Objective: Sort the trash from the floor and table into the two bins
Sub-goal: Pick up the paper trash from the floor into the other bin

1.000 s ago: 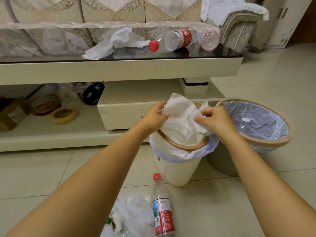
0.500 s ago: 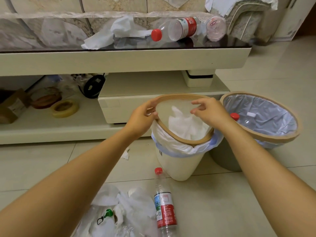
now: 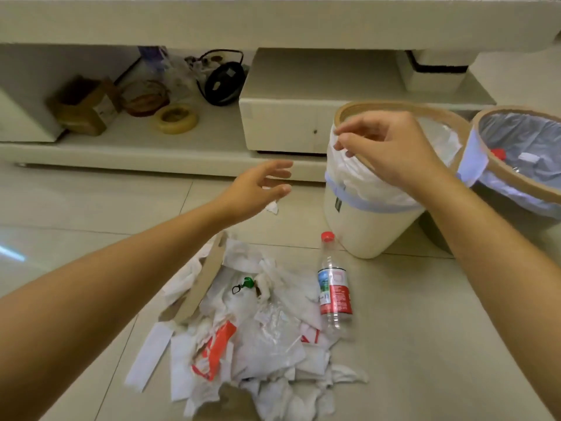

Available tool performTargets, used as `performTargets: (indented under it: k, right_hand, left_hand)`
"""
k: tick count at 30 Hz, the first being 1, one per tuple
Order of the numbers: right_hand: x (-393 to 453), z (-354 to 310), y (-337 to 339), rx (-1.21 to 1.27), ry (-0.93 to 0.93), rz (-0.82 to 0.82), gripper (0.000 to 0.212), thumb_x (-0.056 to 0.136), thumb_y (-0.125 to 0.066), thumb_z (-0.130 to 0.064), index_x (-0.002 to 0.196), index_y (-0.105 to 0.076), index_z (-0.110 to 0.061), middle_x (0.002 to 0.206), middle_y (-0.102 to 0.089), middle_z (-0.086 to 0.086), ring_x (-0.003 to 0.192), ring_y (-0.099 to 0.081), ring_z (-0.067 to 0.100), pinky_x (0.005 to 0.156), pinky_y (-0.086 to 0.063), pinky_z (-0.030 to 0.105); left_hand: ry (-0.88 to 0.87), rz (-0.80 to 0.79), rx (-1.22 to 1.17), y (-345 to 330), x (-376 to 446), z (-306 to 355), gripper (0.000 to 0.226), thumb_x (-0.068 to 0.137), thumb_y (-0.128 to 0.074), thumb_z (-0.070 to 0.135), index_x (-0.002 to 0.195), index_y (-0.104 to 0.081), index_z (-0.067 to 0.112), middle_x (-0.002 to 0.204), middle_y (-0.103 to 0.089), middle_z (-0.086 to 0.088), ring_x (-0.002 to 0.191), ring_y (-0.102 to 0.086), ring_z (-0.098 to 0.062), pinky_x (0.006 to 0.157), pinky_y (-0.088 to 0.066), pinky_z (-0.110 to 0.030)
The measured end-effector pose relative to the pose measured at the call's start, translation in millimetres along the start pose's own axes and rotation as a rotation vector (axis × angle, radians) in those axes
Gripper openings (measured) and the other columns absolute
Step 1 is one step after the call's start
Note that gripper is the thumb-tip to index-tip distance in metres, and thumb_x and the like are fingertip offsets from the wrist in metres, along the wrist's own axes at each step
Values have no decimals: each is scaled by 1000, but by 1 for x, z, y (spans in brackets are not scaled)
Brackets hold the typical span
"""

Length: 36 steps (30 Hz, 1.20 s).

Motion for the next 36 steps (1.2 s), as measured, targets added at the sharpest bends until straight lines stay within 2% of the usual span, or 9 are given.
performTargets:
  k: [5, 10, 13, 16, 18, 21, 26, 33, 36]
  right_hand:
    - [-40, -1, -81, -37, -8, -312, 10, 87, -64, -23, 96, -68, -23, 82, -70, -7, 74, -65, 5, 67, -52, 19]
    - [-80, 33, -147, -230, -76, -531, 13, 83, -66, -34, 94, -71, -31, 83, -69, -12, 79, -64, 5, 78, -55, 38]
    - [-94, 48, -171, -298, -121, -610, 14, 83, -65, -32, 96, -69, -32, 81, -67, -14, 79, -61, 3, 79, -54, 38]
    - [-100, 59, -191, -359, -131, -647, 18, 83, -64, -31, 101, -67, -33, 82, -67, -15, 81, -61, 4, 78, -53, 36]
    - [-100, 66, -203, -377, -142, -659, 20, 83, -63, -31, 103, -66, -34, 83, -68, -15, 83, -61, 5, 76, -53, 35]
    - [-97, 74, -219, -390, -148, -651, 22, 84, -61, -31, 105, -64, -36, 83, -66, -17, 87, -61, 6, 76, -51, 31]
    - [-92, 86, -238, -394, -156, -637, 28, 84, -61, -31, 112, -61, -34, 90, -62, -18, 94, -59, 9, 79, -50, 32]
    - [-77, 105, -260, -400, -193, -604, 56, 83, -65, -35, 135, -43, -33, 132, -48, -6, 110, -53, 16, 84, -47, 32]
    - [-69, 110, -276, -423, -186, -615, 70, 83, -65, -33, 143, -30, -32, 145, -35, -3, 119, -49, 19, 87, -47, 34]
  left_hand:
    - [84, -24, 44, 6, -59, -43, 42, 91, -61, 26, 131, -51, 28, 120, -60, 13, 103, -59, 0, 85, -51, -19]
    - [180, -53, 68, 10, -115, -89, 37, 88, -64, 23, 124, -55, 31, 113, -60, 17, 98, -60, 1, 78, -51, -17]
    - [236, 5, 36, 18, -134, -117, 40, 84, -71, 22, 121, -58, 31, 112, -62, 15, 96, -61, -2, 73, -50, -12]
    - [313, 115, 41, 26, -137, -144, 49, 77, -77, 25, 122, -57, 29, 116, -61, 12, 96, -59, -2, 67, -47, -11]
    - [377, 145, 87, 26, -134, -158, 60, 73, -80, 31, 126, -53, 25, 120, -60, 7, 98, -58, -6, 72, -44, -14]
    - [496, 82, 229, 14, -129, -174, 75, 72, -79, 37, 136, -43, 19, 127, -58, 1, 108, -57, -18, 86, -47, -30]
    - [624, -18, 341, -7, -131, -203, 83, 74, -74, 44, 141, -32, 17, 112, -63, -3, 95, -62, -22, 76, -51, -34]
    - [511, 20, 541, -10, -129, -206, 39, 91, -47, 24, 128, -44, 13, 85, -61, -5, 70, -58, -24, 55, -44, -32]
    - [450, 49, 602, -1, -131, -208, 35, 93, -39, 14, 128, -45, 14, 81, -59, -6, 68, -57, -25, 52, -46, -33]
Point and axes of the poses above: each hand's wrist, its own x-axis towards the middle knuckle, its own y-axis out of the back of the hand, z = x × y, the point moved 7 cm from there along x, towards the middle knuckle
